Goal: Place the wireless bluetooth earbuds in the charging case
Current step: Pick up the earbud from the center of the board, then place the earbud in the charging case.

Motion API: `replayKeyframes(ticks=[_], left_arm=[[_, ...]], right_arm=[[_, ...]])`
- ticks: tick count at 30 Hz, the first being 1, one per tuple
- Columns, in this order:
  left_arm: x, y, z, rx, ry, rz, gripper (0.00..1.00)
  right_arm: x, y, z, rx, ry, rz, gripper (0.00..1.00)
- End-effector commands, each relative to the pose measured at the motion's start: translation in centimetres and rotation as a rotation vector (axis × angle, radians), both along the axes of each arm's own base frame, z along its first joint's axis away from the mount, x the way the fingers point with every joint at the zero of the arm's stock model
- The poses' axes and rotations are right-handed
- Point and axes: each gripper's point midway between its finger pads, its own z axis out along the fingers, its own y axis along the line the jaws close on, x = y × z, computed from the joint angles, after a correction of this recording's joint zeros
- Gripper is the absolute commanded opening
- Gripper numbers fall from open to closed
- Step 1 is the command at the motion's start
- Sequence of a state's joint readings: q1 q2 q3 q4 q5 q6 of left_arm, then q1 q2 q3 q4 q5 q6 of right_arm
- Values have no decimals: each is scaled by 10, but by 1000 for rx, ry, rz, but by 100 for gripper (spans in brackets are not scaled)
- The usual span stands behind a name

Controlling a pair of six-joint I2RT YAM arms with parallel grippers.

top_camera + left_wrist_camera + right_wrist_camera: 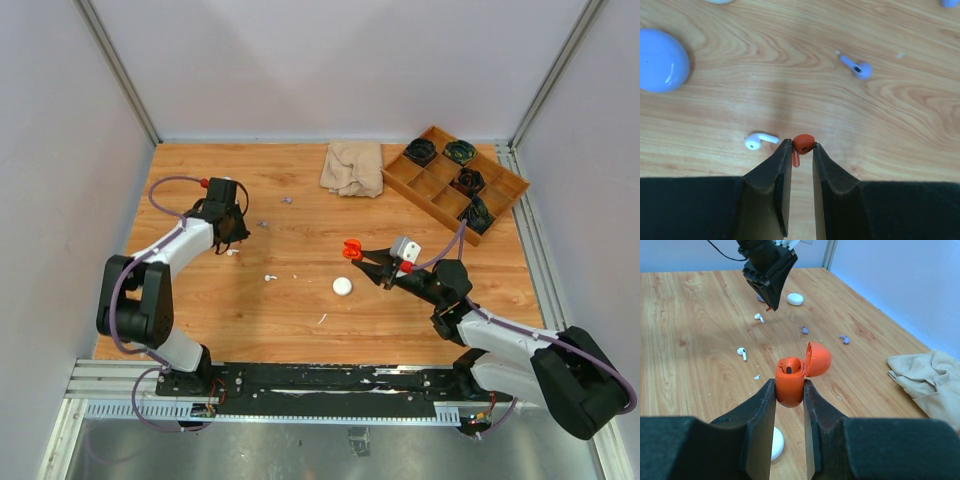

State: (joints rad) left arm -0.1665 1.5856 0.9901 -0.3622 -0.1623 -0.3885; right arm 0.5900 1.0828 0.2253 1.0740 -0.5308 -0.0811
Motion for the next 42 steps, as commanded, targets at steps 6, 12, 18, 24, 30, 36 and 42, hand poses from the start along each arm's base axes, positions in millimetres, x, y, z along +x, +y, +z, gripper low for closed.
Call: replayKeyframes(ticks=[6, 12, 18, 24, 30, 36, 42], left_arm=[[-14, -58, 69, -195, -364, -111, 22], [-36, -92, 122, -309, -572, -221, 22], [-64, -132, 164, -444, -705, -372, 21], [-95, -171, 204, -524, -818, -538, 22], [-121, -191, 238, -603, -915, -650, 22], [-136, -207, 255, -632, -987, -745, 22], [-149, -221, 270, -670, -1053, -815, 23]], right_arm=[[0, 7, 23, 30, -65, 19, 1], [-4, 9, 34, 71, -75, 32, 1], [-5, 11, 44, 95, -98, 41, 1], [-11, 15, 62, 160, -115, 86, 1], [-19, 21, 84, 240, -131, 144, 1], [-25, 24, 102, 310, -144, 197, 1], [-31, 28, 110, 326, -152, 224, 1]])
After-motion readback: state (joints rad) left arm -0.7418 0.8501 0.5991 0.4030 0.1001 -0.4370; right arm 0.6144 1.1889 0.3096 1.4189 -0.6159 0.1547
